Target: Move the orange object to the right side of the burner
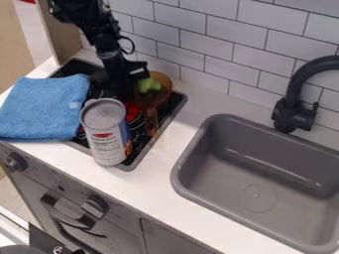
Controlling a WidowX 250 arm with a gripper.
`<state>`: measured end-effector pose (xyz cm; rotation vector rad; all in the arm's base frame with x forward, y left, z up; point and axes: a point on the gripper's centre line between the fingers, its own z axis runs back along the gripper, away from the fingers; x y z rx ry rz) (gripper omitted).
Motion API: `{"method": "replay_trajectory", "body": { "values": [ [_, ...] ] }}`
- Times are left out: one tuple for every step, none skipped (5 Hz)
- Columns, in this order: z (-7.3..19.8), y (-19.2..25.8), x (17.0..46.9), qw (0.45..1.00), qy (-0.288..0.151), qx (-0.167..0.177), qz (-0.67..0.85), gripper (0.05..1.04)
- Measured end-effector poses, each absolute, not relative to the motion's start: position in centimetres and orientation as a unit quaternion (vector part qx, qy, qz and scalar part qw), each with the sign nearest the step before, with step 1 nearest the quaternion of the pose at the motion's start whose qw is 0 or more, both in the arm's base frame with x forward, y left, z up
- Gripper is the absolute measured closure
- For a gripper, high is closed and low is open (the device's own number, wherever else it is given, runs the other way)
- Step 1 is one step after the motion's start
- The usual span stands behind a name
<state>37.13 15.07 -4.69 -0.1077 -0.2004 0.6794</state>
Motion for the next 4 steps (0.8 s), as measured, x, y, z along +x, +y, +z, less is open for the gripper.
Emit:
{"method": "replay_trajectory", "body": {
  "values": [
    [-4.7, 13.9, 37.6, 0.945, -0.101, -0.058, 0.305, 1.026],
    [-4.7, 13.2, 38.0, 0.947, -0.103, -0.051, 0.299, 1.025],
    [-4.8, 12.8, 38.2, 0.95, -0.11, -0.042, 0.289, 1.026],
    [-4.9, 12.6, 38.2, 0.957, -0.113, -0.034, 0.266, 1.026]
  ]
}}
